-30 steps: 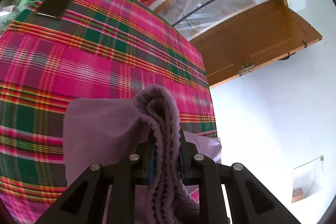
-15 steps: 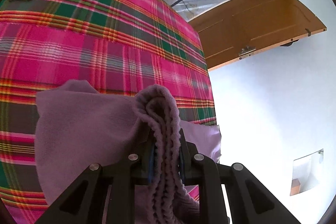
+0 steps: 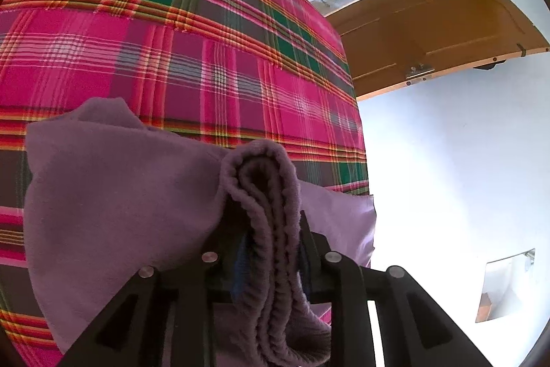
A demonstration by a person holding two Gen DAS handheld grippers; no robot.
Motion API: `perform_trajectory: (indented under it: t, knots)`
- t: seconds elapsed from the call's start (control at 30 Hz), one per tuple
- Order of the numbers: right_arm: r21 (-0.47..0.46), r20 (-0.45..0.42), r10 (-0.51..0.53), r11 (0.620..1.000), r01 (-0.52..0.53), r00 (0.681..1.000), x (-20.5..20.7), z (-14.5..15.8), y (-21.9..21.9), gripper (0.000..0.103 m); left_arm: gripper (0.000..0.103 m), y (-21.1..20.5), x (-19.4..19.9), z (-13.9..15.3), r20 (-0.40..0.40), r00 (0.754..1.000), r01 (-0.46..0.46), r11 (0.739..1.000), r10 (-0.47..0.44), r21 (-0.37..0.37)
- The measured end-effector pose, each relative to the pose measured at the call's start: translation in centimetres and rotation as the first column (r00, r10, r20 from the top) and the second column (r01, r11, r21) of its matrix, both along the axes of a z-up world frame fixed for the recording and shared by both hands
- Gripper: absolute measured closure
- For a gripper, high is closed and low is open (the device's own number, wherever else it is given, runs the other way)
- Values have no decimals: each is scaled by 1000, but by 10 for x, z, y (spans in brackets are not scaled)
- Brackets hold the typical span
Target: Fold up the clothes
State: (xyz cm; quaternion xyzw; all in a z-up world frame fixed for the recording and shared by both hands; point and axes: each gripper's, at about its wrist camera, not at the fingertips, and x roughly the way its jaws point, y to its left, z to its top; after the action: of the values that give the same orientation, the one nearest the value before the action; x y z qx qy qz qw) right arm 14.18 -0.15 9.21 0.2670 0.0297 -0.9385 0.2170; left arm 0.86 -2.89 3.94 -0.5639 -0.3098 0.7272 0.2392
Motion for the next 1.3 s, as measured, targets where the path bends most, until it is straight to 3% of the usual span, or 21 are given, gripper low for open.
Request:
perform_trajectory:
  t: [0.1,0.27,0.43,0.57,0.73,0.9,1.03,1.1,1.17,1.23,1.3]
  knots:
    - [-5,27,-22,1000,22,999,-2,-4,6,91,70,3,0,-1,10,1000,3,1000,-3,24]
    - [-43,70,-39,998,42,997,-2,-8,20,73,66,3,5,2,13,1000,0,998,-1,68]
    - [-199,175,-13,979,48,984,-11,-15,48,60,66,0,17,15,-33,999,6,995,-3,95]
    - [-273,210,-17,959,75,978,-11,-16,64,48,66,-19,35,22,-66,997,-33,995,39,98]
    - [-290,177,-89,947,138,980,-8,-7,76,48,66,-60,66,19,-87,985,-142,987,149,73]
    - [-320,116,-13,946,50,993,-9,8,64,48,66,-101,97,16,-110,961,-250,967,254,51]
    - [-237,140,39,971,-4,989,-19,2,34,48,66,-120,115,3,-92,950,-294,955,297,42]
    - [-206,164,35,979,-1,986,-25,-2,25,54,66,-125,120,-4,-75,948,-308,950,311,38]
    - [-203,181,28,979,10,983,-32,-5,22,75,66,-128,123,-10,-60,946,-317,948,319,35]
    - [-206,194,10,978,30,981,-37,-6,24,90,66,-130,126,-16,-45,944,-325,945,326,31]
    - [-230,208,6,972,43,978,-40,-7,30,92,66,-129,123,-20,-41,945,-323,946,324,31]
